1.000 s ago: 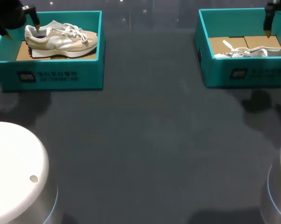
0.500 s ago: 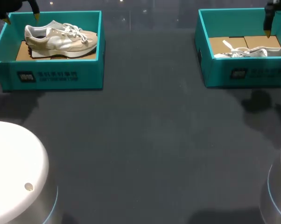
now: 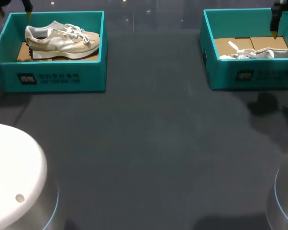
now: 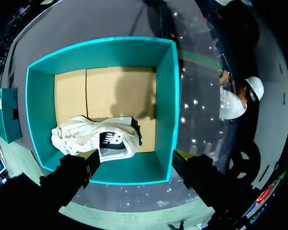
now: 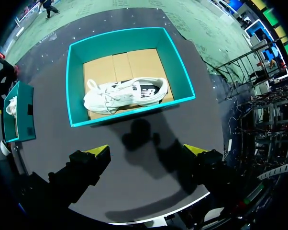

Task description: Take the shoe out of the shoebox, open the shoe tongue, remove and reinsert the insole, then place the shoe into the shoebox

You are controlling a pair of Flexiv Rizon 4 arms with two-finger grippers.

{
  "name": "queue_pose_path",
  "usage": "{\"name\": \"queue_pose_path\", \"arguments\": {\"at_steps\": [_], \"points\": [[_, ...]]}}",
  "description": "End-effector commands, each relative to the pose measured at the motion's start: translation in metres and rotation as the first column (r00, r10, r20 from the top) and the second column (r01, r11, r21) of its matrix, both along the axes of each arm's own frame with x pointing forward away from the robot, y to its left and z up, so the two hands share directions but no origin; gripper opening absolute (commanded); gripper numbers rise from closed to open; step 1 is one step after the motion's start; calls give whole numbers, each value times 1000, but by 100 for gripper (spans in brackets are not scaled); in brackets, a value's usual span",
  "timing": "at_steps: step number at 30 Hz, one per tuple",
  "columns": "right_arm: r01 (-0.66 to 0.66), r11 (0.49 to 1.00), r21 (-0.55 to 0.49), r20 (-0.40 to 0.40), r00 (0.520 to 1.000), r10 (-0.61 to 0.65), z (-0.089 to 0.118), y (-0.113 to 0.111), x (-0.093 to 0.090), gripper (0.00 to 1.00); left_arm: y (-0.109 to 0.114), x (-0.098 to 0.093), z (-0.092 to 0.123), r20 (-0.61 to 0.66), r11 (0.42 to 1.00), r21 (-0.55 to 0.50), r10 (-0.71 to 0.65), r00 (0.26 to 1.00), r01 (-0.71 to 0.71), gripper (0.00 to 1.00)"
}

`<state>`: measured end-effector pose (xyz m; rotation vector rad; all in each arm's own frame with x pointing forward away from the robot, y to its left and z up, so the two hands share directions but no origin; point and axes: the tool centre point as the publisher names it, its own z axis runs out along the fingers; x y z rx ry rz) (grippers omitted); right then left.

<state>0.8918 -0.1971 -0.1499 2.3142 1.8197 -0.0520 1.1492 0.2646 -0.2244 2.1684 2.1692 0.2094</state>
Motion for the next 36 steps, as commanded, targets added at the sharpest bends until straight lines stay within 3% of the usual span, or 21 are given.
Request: {"name": "queue_pose_path", "arguments": {"at_steps": [1,19,30,36], "points": [[0,1000,0,0,1000,0,0,0,0,100,1,12,-13,-32,1000,-9,-12,999,12,100],[0,1000,0,0,1000,0,0,0,0,100,6,48,-77,-115,1000,-16,-19,993,17,100],[0,1000,0,0,1000,0,0,0,0,100,1,46,-95,-162,1000,-6,-17,987,16,100],[0,1000,0,0,1000,0,0,0,0,100,-1,43,-105,-186,1000,3,-2,982,3,90]]}}
